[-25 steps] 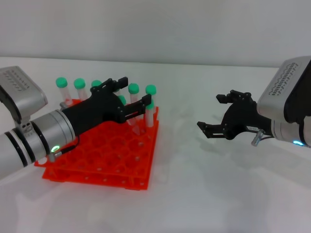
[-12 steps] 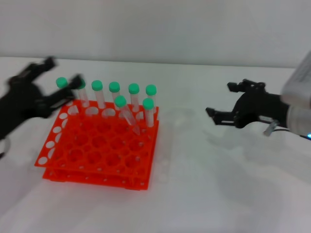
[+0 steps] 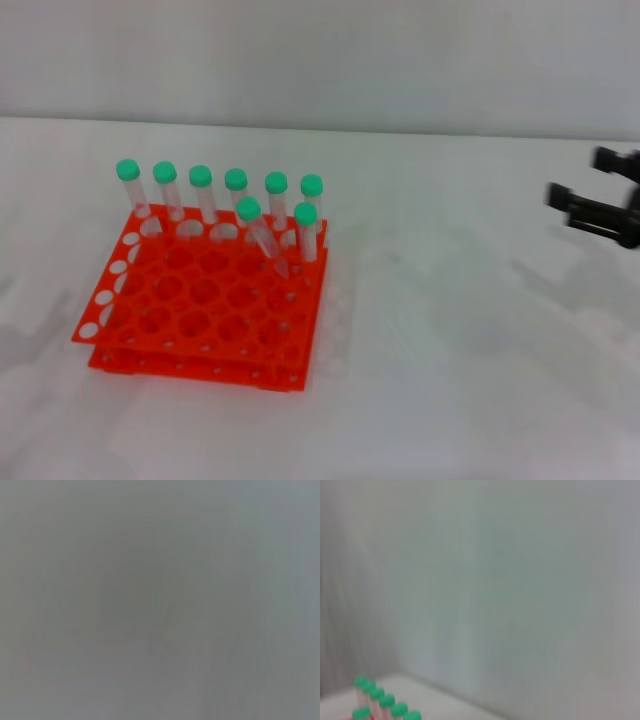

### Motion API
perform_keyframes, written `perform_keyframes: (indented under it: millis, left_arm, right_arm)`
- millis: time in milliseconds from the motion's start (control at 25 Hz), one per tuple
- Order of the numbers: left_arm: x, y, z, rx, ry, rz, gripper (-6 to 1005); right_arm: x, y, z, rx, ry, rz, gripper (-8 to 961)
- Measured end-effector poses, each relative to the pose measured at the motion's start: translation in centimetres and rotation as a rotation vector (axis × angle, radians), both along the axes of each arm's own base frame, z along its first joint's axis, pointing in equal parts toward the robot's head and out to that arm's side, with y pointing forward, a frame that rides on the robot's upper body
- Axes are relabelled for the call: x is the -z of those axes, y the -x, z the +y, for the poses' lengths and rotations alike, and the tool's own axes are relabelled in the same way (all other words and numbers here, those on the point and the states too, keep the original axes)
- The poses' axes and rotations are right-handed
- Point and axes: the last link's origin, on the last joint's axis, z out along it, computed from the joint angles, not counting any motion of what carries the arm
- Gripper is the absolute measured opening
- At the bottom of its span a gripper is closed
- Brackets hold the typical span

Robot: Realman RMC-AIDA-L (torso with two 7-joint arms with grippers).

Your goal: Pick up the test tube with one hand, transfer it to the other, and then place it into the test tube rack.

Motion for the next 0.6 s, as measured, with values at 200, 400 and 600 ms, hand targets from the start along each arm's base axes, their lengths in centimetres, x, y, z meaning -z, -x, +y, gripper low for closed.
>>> perform_keyframes:
  millis: [200, 400, 600]
  left_arm:
    - [0.8, 0.4, -0.3, -0.019, 0.001, 0.036, 860]
    - [1.6, 0.6, -0.2, -0.028, -0.002, 0.048, 860]
    - [2.0, 0.5, 0.5, -0.035, -0.009, 0.045, 860]
  right_arm:
    - [-1.4, -5.2, -3.6, -0.028, -0.170, 0.152, 870]
    - [-1.2, -8.1, -7.4, -0.005, -0.365, 0.214, 870]
    - [-1.1, -9.2, -8.8, 0.037, -0.416, 0.220, 870]
